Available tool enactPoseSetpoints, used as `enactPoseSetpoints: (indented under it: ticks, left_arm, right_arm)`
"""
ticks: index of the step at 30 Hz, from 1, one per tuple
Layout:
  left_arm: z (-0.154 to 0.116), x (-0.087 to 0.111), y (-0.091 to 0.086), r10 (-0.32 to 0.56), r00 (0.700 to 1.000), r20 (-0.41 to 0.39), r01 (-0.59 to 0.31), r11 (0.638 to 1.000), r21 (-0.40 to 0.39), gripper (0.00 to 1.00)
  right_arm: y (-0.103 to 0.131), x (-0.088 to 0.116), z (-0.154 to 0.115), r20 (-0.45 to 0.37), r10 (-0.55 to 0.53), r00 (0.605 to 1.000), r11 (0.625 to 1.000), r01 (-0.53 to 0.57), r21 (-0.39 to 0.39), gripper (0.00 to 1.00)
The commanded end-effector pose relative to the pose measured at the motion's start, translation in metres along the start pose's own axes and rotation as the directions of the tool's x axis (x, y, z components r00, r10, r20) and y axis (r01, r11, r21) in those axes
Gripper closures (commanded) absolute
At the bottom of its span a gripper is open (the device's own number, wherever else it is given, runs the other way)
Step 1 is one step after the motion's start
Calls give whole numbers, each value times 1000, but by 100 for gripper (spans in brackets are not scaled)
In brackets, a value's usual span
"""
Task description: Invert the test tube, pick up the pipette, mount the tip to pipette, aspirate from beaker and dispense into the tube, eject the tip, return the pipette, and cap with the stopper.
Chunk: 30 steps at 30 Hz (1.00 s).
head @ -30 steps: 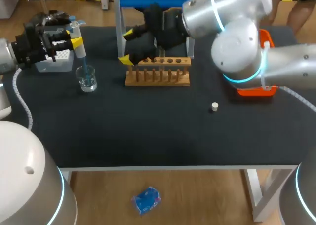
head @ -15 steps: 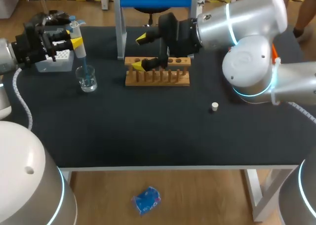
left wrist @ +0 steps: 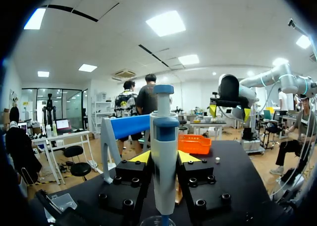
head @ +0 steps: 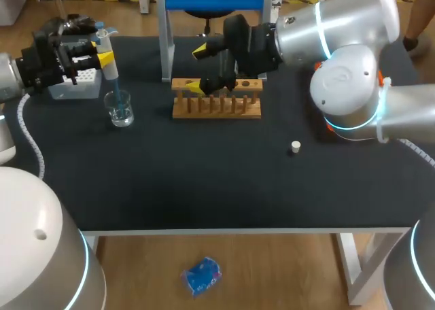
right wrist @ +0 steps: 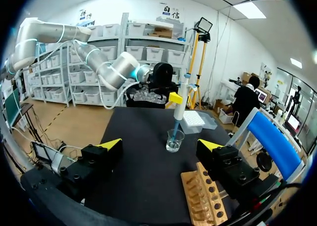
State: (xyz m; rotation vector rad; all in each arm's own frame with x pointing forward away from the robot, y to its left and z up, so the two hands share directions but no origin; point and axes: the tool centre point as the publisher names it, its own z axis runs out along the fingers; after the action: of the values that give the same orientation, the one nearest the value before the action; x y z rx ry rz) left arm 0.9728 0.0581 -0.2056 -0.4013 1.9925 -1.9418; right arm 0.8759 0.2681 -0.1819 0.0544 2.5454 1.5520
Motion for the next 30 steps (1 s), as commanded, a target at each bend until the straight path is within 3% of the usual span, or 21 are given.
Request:
enactPoseSetpoints:
  ticks: [1,7,13,22,30]
  left_arm:
    - [-1,0,-1,0,1000,1,0,1000,0,100]
    - [-1,0,-1,0,1000,1,0,1000,0,100]
    - [-1,0,-1,0,1000,1,0,1000,0,100]
    - [-1,0,-1,0,1000,1,0,1000,0,100]
    - [-1,0,-1,0,1000,1,0,1000,0,100]
  right_arm:
    - [-2,-7,-45,-18,-20,1000,1000,20,1,0]
    - [-9,-19,-80,-2,-20,1000,999,20,26,0]
    - [-36,-34,-104,19,24,1000,999,-25,44,0]
    - [-71,-55,-113,-53,27,998,999,-26,22,0]
    - [-96,-79,-101,-115,10,993,999,-5,43,0]
